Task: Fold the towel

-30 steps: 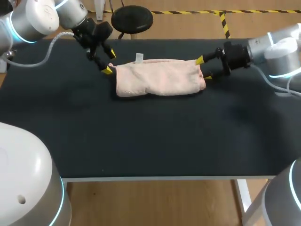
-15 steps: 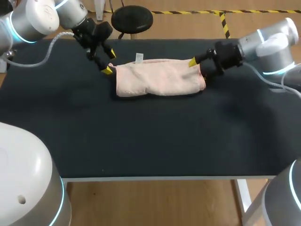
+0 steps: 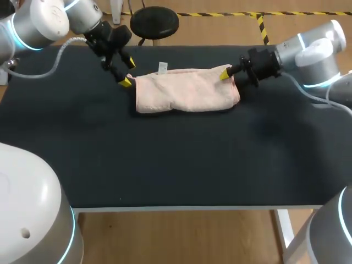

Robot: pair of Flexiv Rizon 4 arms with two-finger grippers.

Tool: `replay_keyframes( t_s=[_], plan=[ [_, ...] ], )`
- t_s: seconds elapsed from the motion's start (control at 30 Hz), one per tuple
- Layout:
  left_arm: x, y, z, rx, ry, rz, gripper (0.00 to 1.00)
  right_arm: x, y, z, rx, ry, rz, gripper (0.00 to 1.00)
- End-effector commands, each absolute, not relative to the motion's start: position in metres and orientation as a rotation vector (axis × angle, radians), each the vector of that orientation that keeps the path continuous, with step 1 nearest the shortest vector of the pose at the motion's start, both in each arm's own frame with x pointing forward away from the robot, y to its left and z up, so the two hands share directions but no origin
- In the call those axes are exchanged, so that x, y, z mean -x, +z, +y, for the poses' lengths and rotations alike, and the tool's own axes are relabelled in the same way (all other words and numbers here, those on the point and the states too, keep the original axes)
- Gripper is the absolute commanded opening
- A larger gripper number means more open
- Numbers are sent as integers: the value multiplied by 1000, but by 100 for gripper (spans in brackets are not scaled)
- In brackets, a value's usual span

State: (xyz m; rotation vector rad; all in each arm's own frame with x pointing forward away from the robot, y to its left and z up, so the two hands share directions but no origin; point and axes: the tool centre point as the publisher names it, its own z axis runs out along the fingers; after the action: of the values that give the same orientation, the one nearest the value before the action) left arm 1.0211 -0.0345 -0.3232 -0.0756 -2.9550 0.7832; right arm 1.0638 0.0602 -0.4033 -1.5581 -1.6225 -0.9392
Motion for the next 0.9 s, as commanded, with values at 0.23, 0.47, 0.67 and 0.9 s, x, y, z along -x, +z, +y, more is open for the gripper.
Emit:
replay_keyframes(
  t_s=[0.23,0.47,0.67,0.9],
  plan=[
    [-1021,-324,-34,77,787,-2954,100,-1056,-383,90,1684,-927,-1615,0],
    [-1021,-324,-34,77,787,-2954,100,-1072,-369,135,1773,-951,-1535,0],
    [-1021,-324,-34,77,787,-2954,100,-1081,-356,193,1786,-987,-1434,0],
    [-1021,-324,-34,77,787,-2954,100,-1076,-345,258,1728,-1007,-1405,0]
  ],
)
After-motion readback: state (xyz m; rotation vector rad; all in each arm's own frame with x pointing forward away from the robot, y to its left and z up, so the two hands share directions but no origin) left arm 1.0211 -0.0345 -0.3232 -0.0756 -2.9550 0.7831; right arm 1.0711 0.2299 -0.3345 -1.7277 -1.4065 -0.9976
